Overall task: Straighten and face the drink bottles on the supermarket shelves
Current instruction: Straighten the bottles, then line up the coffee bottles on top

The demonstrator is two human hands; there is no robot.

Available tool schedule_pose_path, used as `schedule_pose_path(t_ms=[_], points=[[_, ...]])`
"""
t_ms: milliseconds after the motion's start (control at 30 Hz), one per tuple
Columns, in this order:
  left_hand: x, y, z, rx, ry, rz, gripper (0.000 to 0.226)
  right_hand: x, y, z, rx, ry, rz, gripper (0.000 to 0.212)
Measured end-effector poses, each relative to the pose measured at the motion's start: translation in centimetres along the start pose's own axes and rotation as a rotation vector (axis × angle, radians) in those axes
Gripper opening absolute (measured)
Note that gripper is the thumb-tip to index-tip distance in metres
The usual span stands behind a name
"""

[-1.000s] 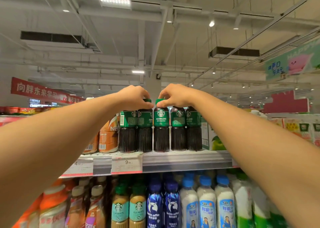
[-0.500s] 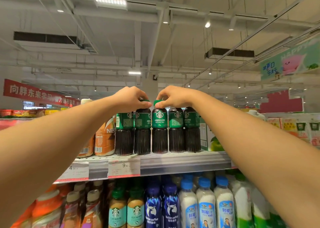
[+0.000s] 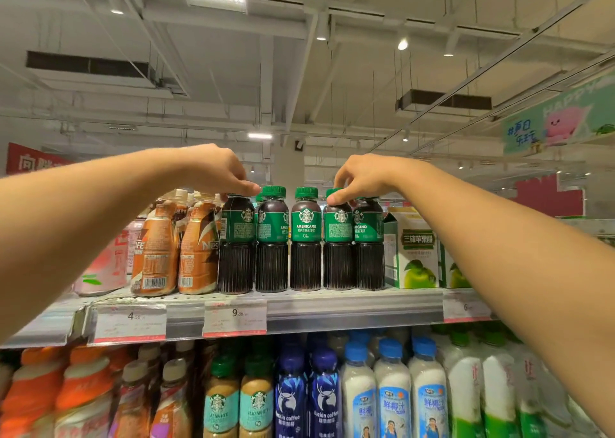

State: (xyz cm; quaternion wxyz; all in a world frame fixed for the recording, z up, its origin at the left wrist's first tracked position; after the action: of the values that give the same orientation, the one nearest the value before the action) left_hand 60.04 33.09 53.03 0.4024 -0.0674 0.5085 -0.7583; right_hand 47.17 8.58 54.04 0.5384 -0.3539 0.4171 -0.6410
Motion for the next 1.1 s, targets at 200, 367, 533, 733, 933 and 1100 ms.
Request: schedule_pose_path(t_ms=[200,367,533,733,933,1100], points=[[0.1,0.8,0.4,0.070,0.032,-0.001,0.048,0.6,0.4,0.5,-0.010,-0.033,0.090,0.042],[-0.1,1.2,0.6,0.102,0.037,-0.062,0.045,0.9,0.5,0.7,0.031,-0.044,0.101,0.043],[-0.1,1.3,0.4,0.096,0.028,-0.102,0.044,0.9,0.5,0.7,0.024,-0.041,0.108,0.044],[0.3,1.2,0.1,0.073,0.028,-0.127,0.043,0.6,0.2,0.5,0.005,-0.049,0.073,0.046],[0.6,1.4,-0.2,0.114,0.007,-0.150,0.040,-0.3,-0.2,0.1,-0.021,-0.074,0.040,0.043],[0.7,1.9,-0.5,0.136,-0.011,-0.174,0.041,-0.2,-0.1,-0.3,-0.014,-0.057,0.088,0.048]])
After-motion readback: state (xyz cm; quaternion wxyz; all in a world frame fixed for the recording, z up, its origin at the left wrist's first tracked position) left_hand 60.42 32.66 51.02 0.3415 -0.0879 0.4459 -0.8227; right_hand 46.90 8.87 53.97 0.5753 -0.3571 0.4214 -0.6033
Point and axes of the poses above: each hand's wrist, its own z-axis towards the middle knuckle, its own y-axis out of the palm, x = y × z, the point moved 3 cm from there along z, towards the middle knuckle, and after that the axes turned 10 degrees about z, right-handed, at the moved point
